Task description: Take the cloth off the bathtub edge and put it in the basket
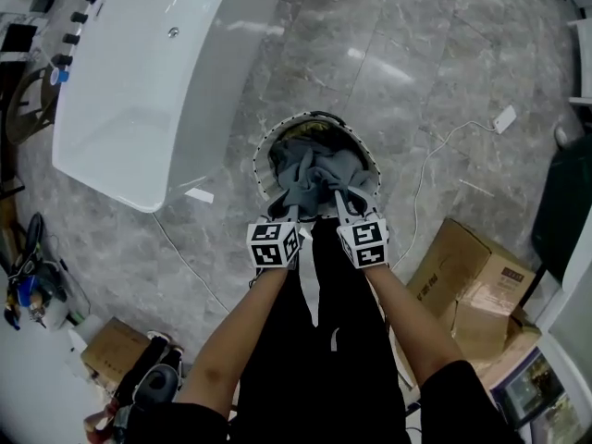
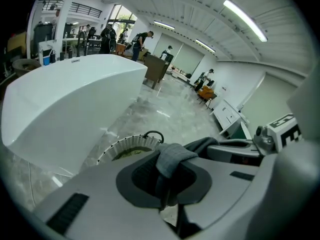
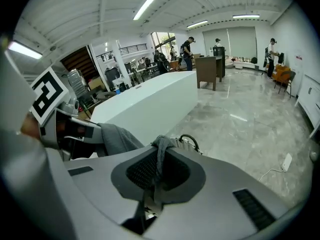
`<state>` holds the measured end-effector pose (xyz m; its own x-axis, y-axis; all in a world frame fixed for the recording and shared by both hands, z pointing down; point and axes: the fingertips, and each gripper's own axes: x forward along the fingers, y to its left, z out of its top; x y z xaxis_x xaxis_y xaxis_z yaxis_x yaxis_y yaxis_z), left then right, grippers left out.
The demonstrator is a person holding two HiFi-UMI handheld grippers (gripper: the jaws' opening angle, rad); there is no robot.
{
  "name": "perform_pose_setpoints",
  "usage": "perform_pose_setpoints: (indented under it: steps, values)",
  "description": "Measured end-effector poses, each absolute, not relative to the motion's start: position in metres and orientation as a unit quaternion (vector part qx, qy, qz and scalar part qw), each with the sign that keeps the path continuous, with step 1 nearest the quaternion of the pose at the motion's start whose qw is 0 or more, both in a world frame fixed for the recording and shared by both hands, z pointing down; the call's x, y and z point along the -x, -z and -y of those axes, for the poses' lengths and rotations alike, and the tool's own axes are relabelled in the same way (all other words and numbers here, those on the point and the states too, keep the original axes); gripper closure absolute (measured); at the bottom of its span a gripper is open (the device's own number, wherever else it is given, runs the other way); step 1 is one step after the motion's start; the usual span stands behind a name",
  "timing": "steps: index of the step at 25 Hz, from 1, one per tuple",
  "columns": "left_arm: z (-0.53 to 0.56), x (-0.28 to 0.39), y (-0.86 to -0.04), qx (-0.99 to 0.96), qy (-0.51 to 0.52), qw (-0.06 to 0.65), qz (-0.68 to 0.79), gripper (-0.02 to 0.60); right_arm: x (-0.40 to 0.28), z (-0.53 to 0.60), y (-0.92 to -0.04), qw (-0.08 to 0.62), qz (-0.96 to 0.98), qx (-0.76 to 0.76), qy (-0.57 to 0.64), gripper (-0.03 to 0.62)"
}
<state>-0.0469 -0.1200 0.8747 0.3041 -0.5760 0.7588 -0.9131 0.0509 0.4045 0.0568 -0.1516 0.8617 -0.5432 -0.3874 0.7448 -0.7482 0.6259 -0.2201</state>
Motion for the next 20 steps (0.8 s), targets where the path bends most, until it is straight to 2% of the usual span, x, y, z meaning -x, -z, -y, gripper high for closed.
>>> perform_pose_setpoints:
  steps: [10,18,20]
  values:
    - [0.134,0.054,-0.949,-0.682,-0.231,0.460,0.519,0.544,-0.073,0.161,-0.924,0.342,0.807,-0.365,-0.314,0.557]
    - [0.134,0.060,-1.009,-0.659,-0.260,0.498,0.500,0.485,-0.059,0.158,-0.972,0.357,0.780,-0.364,-0.361,0.556]
    - [0.133,0.052,-1.018,-0.668,-0.266,0.505,0.477,0.449,-0.058,0.159,-0.984,0.363,0.769,-0.370,-0.375,0.556]
